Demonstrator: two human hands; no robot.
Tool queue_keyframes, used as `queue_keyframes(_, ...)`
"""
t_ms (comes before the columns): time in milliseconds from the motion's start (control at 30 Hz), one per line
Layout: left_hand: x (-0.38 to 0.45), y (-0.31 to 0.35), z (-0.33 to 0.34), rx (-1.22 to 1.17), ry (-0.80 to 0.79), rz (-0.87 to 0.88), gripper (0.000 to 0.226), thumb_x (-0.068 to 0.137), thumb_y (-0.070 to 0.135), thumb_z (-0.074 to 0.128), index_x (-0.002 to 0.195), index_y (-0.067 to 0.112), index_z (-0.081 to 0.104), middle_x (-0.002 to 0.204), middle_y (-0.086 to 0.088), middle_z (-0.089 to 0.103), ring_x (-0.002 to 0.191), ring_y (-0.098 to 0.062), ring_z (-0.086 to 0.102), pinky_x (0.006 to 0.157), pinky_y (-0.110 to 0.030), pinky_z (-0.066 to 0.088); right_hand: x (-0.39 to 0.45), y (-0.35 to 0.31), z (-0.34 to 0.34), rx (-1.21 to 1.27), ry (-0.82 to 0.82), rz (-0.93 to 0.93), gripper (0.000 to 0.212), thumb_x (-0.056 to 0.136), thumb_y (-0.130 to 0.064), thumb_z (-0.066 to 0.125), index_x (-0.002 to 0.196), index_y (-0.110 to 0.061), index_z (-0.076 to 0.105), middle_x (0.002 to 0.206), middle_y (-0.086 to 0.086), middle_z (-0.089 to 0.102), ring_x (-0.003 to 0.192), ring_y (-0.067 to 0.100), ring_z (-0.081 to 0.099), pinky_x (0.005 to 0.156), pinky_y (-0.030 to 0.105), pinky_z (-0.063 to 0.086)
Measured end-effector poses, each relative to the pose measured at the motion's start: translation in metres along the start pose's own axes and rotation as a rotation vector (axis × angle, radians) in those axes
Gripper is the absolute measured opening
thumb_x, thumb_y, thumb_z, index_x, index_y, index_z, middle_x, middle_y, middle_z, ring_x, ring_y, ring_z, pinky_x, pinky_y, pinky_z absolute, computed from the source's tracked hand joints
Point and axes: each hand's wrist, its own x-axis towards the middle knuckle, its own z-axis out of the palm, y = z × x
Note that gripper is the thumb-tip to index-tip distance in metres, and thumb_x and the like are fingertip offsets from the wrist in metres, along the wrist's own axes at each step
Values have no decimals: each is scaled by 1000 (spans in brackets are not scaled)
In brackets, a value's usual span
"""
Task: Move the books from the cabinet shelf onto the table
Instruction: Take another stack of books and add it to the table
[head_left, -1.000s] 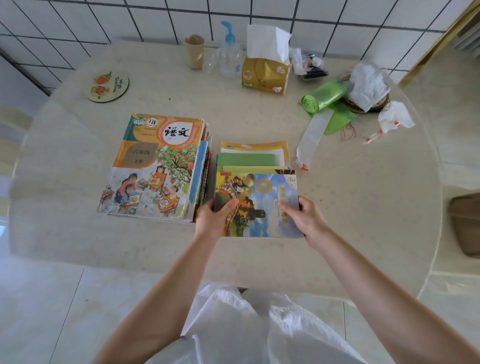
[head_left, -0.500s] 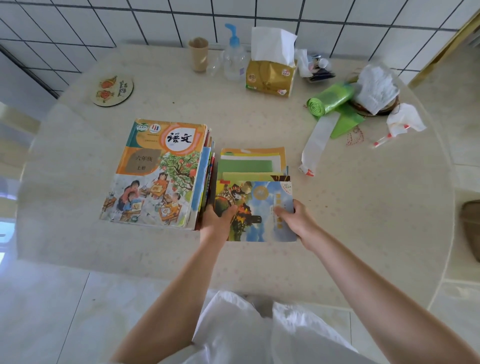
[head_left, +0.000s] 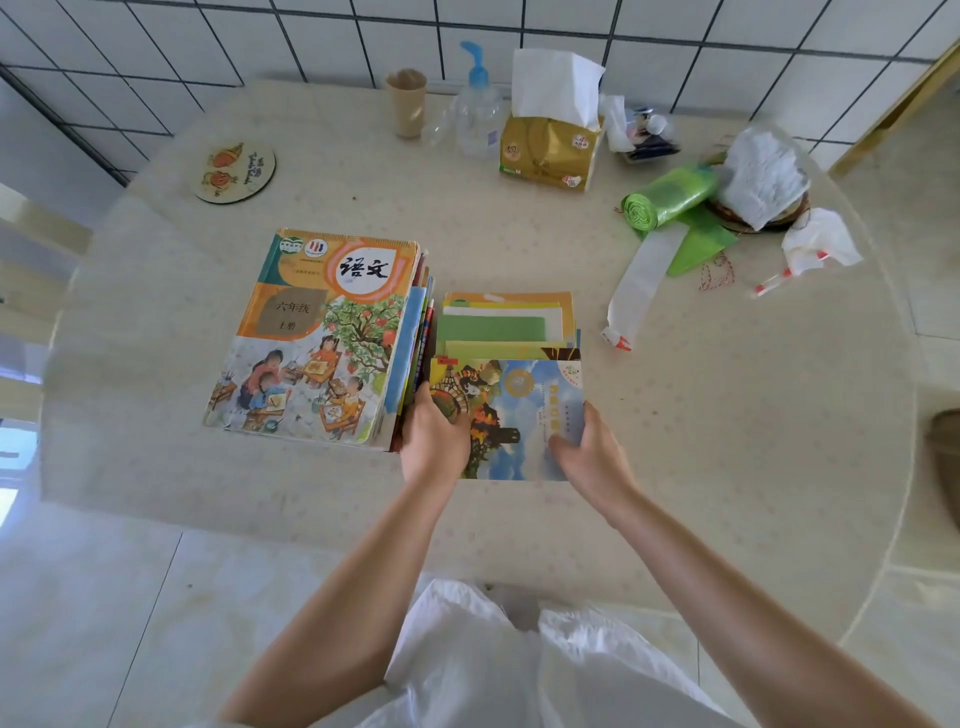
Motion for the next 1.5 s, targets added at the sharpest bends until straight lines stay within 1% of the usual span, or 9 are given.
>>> queue_keyframes(233,-13,-8,2,-65,46,108,65,94,15,54,151,20,22,147,-2,45,131,-24,45,103,-43,42,-12,0,-5,54,-22,51,43,89,-20,51,130,-17,40,123,6,59,100,26,58,66,32,45)
queue_keyframes(400,-27,-15,6,-1,94,237,65,93,12,54,150,21,23,148,-1,40,131,-22,43,96,-30,39,-28,9,-14,-12,-11,18,66,95,-22,51,151,-15,17,151,9,38,133,30,42,89,29,35)
queue_keyframes(533,-41,-18,3,20,113,360,68,91,6,54,150,21,24,150,0,36,132,-19,40,94,-24,32,-42,23,-17,-21,34,-15,64,95,-22,52,150,-15,20,147,6,43,128,27,46,88,27,34)
queue_keyframes(667,-49,-14,-3,47,112,497,68,89,6,57,149,21,28,147,0,40,133,-16,40,100,-26,34,-55,30,-15,29,118,-12,59,92,-16,54,146,-12,31,138,7,53,125,28,50,101,34,38)
queue_keyframes(800,-50,-10,-6,85,-41,661,58,89,10,58,143,21,39,132,5,55,121,-12,50,96,-24,36,-71,34,-6,87,220,16,51,92,-13,56,140,-10,40,131,8,59,124,25,53,102,32,39)
queue_keyframes(900,-48,-14,-2,134,-146,830,47,87,5,60,132,12,51,119,-1,63,114,-20,57,95,-19,35,-86,38,7,132,304,44,45,90,-10,56,135,-10,46,126,10,62,119,26,56,98,31,40)
queue_keyframes(1067,-56,-25,-5,120,-285,954,54,86,2,59,137,12,44,115,0,61,111,-18,54,93,-25,39,-114,43,39,218,433,149,44,90,-8,56,132,-8,47,123,11,62,116,26,57,99,35,42)
queue_keyframes(1300,-66,-60,-8,209,-495,1053,57,84,1,57,137,17,43,114,6,60,112,-18,51,82,-12,29,-176,61,94,362,607,332,42,91,-10,56,132,-10,49,123,6,60,115,22,55,99,32,42)
queue_keyframes(1500,-113,-83,2,311,-729,1163,54,87,5,56,137,20,44,112,10,58,108,-17,48,80,-11,26,-245,89,127,486,777,493,38,90,-9,57,128,-10,53,121,6,62,112,20,57,93,30,45)
